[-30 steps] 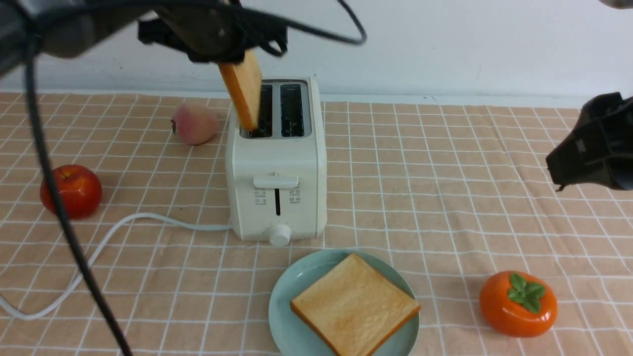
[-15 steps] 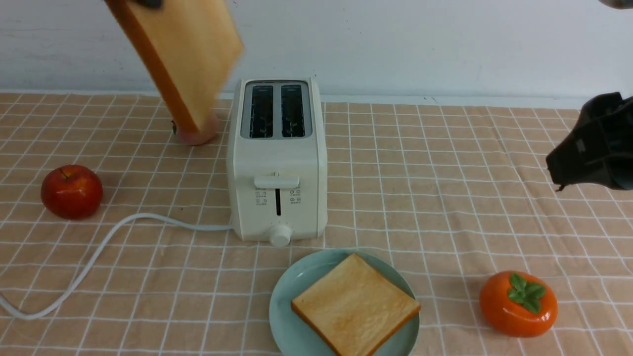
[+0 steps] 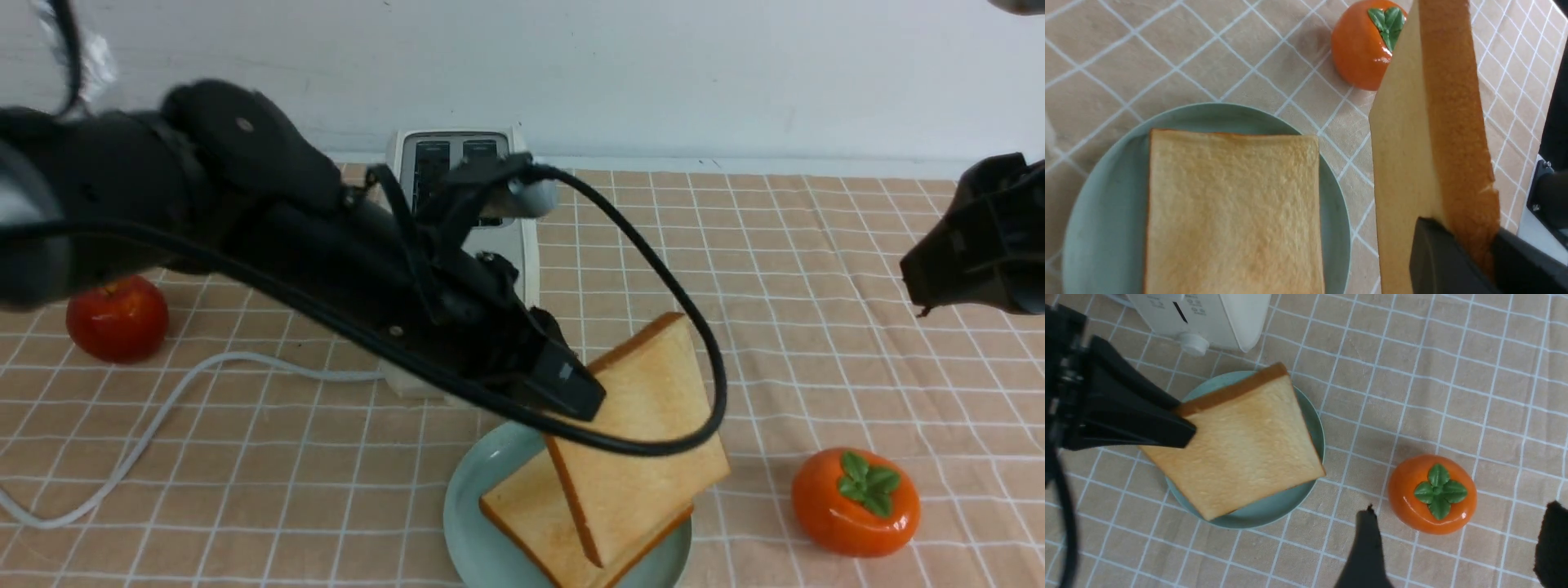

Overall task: Take toasted bread from bread machine on light coffee tablecloth place on plate.
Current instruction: 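Place the slice of bread on the plate with the left gripper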

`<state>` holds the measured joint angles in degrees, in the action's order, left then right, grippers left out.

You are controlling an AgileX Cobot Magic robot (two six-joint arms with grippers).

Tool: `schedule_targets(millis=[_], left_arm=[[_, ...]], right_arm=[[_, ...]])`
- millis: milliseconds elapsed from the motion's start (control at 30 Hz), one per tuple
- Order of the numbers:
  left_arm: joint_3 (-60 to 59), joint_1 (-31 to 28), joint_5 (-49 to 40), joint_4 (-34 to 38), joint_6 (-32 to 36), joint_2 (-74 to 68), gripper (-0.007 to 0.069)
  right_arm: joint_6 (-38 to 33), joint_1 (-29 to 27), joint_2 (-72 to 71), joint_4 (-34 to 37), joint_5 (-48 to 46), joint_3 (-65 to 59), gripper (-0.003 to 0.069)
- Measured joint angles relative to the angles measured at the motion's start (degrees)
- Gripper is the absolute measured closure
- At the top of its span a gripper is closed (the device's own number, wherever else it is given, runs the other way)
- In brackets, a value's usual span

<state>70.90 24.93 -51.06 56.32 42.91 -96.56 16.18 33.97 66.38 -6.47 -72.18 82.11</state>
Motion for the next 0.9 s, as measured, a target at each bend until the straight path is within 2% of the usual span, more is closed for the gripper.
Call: schedule_targets(millis=[133,267,300,367,400,433,467,500,600,667,700,800,900], left_arm=[[-0.01,0.00,1.69,2.32,-0.47,-5.77,0.0555],[-0.06,0.00,4.69,0.64,-4.97,-8.76,0.0519],[-0.06,0.00,5.50,-0.47,-6.12,-8.91,0.0494],[-0.06,0.00,7.91,-4.25,-10.60,-8.85,0.0398],[-0.06,0.00,7.91,-4.25,-10.60,-8.85,0.0398],[-0.06,0.00,8.53,-6.36,-12.31,-8.67,0.0349],[-0.06,0.00,8.72,-9.42,-15.03,-8.09,0.0255],[-0.06,0.00,8.72,-11.07,-16.38,-7.67,0.0223],[0.01,0.00,7.14,-17.22,-21.16,-4.54,0.0064],[0.79,0.00,4.35,-20.93,-23.26,-1.66,0.0001],[0.93,0.00,3.98,-21.70,-23.39,-1.34,-0.0003],[4.19,0.00,-4.50,-28.29,-25.60,4.70,-0.0040],[7.72,0.00,-11.13,-34.18,-31.02,10.13,-0.0018]], right_arm=[[0.00,0.00,0.00,0.00,0.00,0.00,0.0143],[0.00,0.00,0.00,0.00,0.00,0.00,0.0143],[0.00,0.00,0.00,0.00,0.00,0.00,0.0143],[0.00,0.00,0.00,0.00,0.00,0.00,0.0143],[0.00,0.00,0.00,0.00,0.00,0.00,0.0143],[0.00,0.00,0.00,0.00,0.00,0.00,0.0143],[0.00,0.00,0.00,0.00,0.00,0.00,0.0143],[0.00,0.00,0.00,0.00,0.00,0.00,0.0143],[0.00,0.00,0.00,-0.05,0.00,0.00,0.0143],[0.00,0.00,0.00,-0.05,0.00,0.00,0.0143],[0.00,0.00,0.00,-0.05,0.00,0.00,0.0143],[0.00,0.00,0.00,-0.05,0.00,0.00,0.0148],[0.00,0.00,0.00,-0.46,0.06,0.00,0.0179]])
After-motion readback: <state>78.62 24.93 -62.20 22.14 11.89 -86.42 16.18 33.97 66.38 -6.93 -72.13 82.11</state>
